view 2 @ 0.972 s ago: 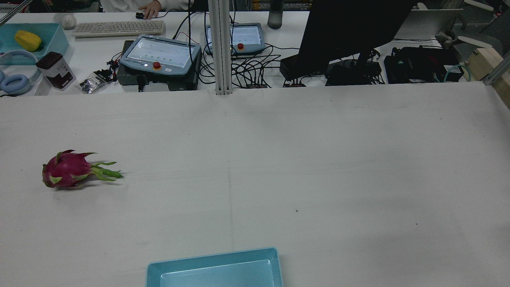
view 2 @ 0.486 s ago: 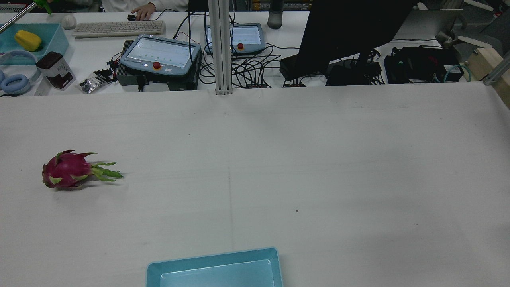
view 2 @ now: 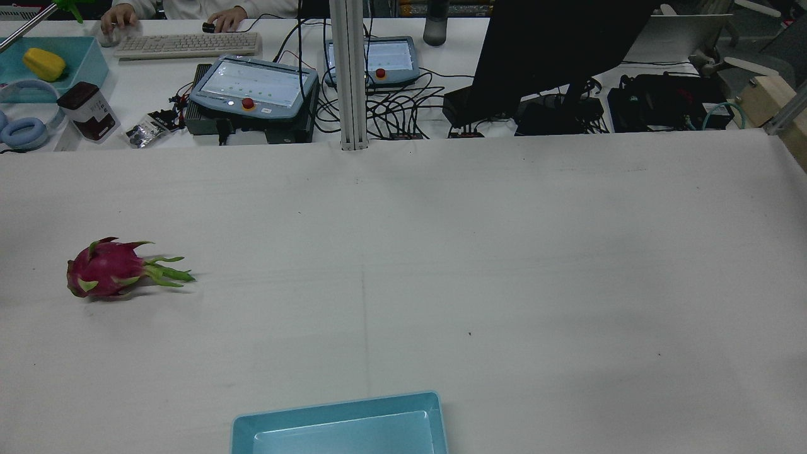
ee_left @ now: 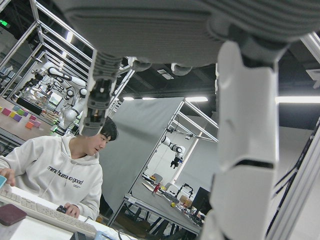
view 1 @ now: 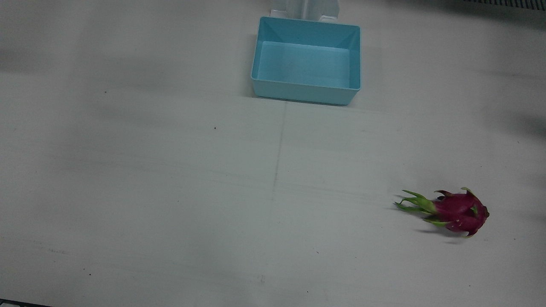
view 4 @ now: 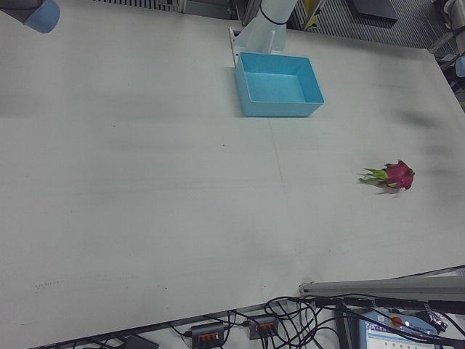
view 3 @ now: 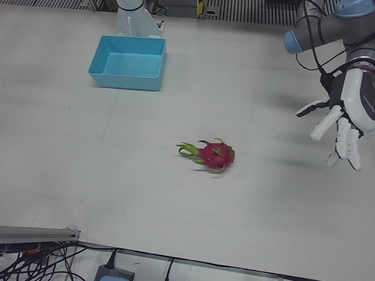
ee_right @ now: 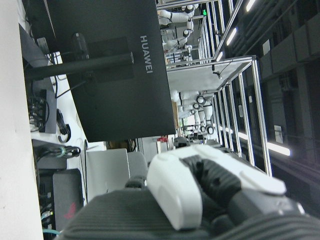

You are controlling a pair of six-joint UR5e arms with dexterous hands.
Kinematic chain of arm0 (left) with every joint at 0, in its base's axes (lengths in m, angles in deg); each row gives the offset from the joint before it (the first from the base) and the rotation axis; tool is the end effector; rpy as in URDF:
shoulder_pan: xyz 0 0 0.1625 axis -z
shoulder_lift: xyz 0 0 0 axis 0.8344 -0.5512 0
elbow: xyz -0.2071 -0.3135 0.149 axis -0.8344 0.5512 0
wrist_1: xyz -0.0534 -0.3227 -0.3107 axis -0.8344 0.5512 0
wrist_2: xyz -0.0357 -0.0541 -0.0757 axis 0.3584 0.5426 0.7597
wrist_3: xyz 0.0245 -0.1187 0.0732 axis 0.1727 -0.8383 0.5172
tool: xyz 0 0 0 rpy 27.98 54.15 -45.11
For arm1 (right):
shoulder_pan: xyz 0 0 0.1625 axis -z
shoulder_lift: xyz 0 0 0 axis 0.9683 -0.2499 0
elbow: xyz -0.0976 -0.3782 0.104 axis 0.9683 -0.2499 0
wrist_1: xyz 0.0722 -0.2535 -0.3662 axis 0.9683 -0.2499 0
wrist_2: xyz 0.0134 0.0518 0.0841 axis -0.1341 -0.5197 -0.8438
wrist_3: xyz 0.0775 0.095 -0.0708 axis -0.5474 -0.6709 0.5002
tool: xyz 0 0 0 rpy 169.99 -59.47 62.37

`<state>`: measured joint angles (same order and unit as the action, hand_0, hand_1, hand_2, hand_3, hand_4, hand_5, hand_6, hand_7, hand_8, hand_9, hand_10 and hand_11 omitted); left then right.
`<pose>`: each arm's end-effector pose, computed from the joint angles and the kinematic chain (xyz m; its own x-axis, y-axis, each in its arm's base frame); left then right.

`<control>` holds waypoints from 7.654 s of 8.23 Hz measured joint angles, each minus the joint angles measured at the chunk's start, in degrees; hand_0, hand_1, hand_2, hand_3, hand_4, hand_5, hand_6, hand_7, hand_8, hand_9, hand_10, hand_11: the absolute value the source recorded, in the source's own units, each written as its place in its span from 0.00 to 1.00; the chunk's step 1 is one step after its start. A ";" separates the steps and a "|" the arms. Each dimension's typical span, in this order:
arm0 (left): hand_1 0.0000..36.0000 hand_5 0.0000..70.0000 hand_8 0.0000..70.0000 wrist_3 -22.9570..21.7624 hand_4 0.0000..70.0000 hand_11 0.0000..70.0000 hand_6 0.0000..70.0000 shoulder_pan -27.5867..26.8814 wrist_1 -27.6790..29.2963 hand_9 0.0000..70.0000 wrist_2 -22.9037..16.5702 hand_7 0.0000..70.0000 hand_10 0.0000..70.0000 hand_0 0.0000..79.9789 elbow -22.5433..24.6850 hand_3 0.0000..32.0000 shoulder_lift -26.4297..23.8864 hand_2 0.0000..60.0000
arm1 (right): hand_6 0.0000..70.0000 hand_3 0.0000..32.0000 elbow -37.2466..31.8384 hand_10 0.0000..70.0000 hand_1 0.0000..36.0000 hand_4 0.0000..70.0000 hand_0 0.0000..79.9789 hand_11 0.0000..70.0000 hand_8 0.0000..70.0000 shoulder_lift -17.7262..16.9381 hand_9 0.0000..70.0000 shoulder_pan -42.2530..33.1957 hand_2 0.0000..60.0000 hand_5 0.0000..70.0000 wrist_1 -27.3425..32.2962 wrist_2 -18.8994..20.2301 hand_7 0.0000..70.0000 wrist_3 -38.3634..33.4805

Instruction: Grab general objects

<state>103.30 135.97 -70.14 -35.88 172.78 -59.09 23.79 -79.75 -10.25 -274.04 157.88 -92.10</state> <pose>-0.0368 -0.5485 0.5568 -0.5616 0.2393 -0.7920 0.8145 0.3281 -0.4784 0.0957 -0.5436 0.6545 -0.9859 0.0507 -0.1596 0.1570 -0.0516 -0.9862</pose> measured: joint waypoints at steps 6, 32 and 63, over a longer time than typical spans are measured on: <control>0.51 0.26 0.00 20.77 0.06 0.00 0.00 -23.61 -29.03 0.00 7.33 0.04 0.00 0.68 9.48 0.62 -11.33 0.00 | 0.00 0.00 0.00 0.00 0.00 0.00 0.00 0.00 0.00 0.00 0.00 0.00 0.00 0.00 0.00 0.00 0.00 0.00; 0.91 1.00 0.09 24.80 0.26 0.22 0.25 -36.89 -34.63 0.19 24.49 0.51 0.14 0.47 -11.65 0.00 -20.52 1.00 | 0.00 0.00 -0.09 0.00 0.00 0.00 0.00 0.00 0.00 0.00 0.00 0.00 0.00 0.00 0.03 0.00 0.00 0.00; 1.00 1.00 0.43 -10.98 0.24 0.86 0.89 -45.99 10.52 0.63 7.11 1.00 0.59 0.62 10.70 0.00 -1.14 1.00 | 0.00 0.00 0.00 0.00 0.00 0.00 0.00 0.00 0.00 0.00 0.00 0.00 0.00 0.00 0.00 0.00 0.00 0.00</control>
<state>92.32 89.98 -59.62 -28.77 183.48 -60.23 23.79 -79.75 -10.25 -274.04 157.88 -92.10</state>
